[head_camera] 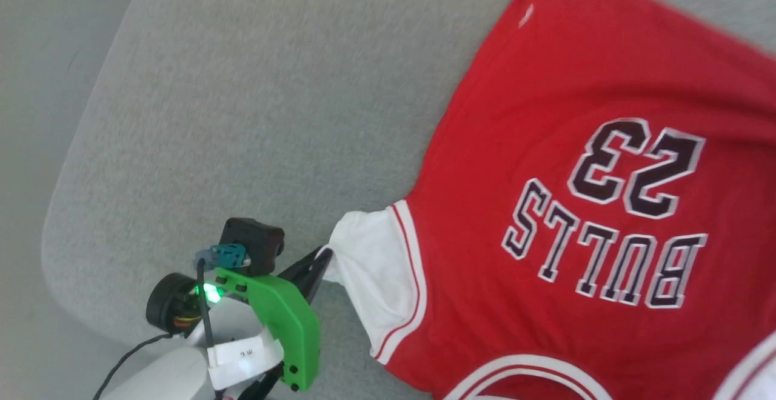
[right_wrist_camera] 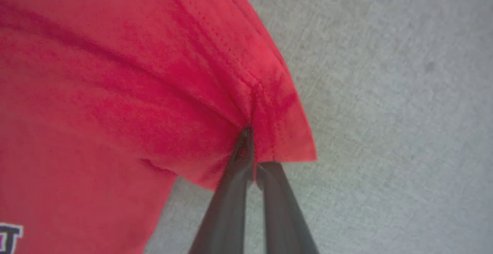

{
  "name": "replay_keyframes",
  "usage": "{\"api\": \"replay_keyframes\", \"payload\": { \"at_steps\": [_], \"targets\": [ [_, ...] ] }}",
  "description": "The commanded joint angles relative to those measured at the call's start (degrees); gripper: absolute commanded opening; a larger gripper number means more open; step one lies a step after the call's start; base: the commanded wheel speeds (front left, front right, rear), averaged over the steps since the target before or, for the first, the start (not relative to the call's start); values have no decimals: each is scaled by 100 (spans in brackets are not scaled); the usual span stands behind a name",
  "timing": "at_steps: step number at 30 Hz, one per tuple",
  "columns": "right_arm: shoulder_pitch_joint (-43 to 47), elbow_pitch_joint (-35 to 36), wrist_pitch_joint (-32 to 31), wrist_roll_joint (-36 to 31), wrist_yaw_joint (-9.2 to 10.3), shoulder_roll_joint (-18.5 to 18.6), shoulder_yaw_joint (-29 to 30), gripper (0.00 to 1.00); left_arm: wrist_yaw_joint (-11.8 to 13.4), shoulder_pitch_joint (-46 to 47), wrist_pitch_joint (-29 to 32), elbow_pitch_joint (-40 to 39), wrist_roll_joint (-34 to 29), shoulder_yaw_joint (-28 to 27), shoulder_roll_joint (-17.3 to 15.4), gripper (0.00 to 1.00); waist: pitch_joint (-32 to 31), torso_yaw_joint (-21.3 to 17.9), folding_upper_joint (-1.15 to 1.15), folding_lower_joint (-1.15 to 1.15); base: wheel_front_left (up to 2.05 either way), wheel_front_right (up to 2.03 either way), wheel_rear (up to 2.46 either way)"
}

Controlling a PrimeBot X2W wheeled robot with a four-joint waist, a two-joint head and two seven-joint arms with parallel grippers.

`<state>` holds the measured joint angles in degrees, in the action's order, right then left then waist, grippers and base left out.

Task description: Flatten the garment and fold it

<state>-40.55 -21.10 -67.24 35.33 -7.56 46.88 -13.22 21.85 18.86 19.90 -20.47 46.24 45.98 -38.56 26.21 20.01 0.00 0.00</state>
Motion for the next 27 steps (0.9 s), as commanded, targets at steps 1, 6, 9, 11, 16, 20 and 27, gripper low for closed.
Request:
{"api": "replay_keyframes", "payload": {
  "at_steps": [1, 6, 9, 11, 16, 20, 27],
  "targets": [
    [586, -161, -86, 69, 8, -85, -191, 0, 69, -19, 20, 62, 73, -12, -57, 0, -752, -588, 0, 0, 0, 0, 0],
    [1333, 137, 43, 336, 8, -4, -280, 0, 189, -194, 35, 193, 182, -21, -39, 0, -1244, -887, 0, 0, 0, 0, 0],
    [1828, 420, 149, 507, 8, 84, -218, 0, 278, -327, -8, 252, 248, -58, -36, 0, -1433, -1041, 0, 0, 0, 0, 0],
    [2203, 660, 186, 611, 8, 145, -119, 0, 328, -407, -47, 293, 279, -79, -34, 0, -1524, -1126, 0, 0, 0, 0, 0],
    [3102, 1127, 128, 759, 8, 90, 302, 0, 404, -572, -151, 385, 361, -133, -7, 0, -1687, -1263, 0, 0, 0, 0, 0],
    [3822, 1485, 34, 713, 8, -105, 688, 0, 410, -642, -199, 452, 398, -150, -7, 0, -1773, -1304, 0, 0, 0, 0, 0],
    [4679, 1935, -201, 372, 8, -704, 1264, 0, 404, -654, -255, 552, 425, -161, 45, 0, -1805, -1315, 0, 0, 0, 0, 0]
  ]
}}
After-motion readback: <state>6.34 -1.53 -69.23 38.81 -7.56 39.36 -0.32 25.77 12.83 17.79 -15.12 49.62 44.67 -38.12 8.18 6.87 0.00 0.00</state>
